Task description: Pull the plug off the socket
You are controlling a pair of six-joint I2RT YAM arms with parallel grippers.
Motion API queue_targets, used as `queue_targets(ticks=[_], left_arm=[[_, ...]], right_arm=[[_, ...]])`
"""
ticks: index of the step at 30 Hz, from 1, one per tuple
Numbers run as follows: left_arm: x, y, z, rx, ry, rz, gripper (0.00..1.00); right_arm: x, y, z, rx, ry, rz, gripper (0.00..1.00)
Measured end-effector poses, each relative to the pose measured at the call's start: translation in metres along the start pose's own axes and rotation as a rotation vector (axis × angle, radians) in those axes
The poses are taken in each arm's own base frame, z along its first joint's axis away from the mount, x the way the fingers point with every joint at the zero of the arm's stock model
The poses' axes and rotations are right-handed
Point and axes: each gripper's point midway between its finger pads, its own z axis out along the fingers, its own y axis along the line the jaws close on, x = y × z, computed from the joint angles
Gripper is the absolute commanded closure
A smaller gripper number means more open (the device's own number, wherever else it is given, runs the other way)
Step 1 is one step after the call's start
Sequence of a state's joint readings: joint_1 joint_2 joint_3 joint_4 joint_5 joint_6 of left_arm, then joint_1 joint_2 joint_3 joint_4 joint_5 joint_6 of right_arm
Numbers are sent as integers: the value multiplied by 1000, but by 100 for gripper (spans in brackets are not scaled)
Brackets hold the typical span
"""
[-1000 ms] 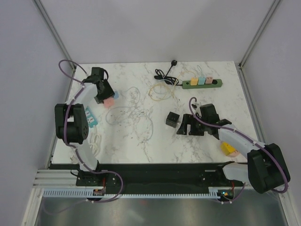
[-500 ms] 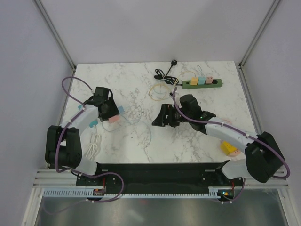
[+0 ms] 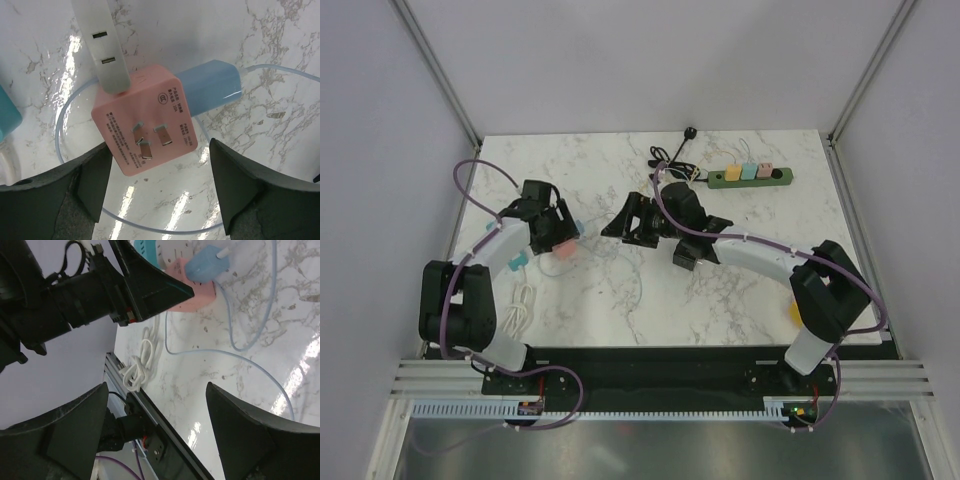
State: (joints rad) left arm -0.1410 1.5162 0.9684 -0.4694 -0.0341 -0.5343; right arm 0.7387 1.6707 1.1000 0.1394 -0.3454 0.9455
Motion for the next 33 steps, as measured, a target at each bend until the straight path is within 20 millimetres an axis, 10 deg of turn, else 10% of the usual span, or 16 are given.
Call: queue_targets(ticks=[5,17,33], left_arm=[[6,3,11,-17,34,4,26],[8,-1,12,19,50,32,98],[20,-36,-21,266,80,87,98]], right_arm=[[-10,18,11,-38,-25,14,14],[-9,9,49,-32,-23,70,13],[1,-30,88,43,-21,86,13]])
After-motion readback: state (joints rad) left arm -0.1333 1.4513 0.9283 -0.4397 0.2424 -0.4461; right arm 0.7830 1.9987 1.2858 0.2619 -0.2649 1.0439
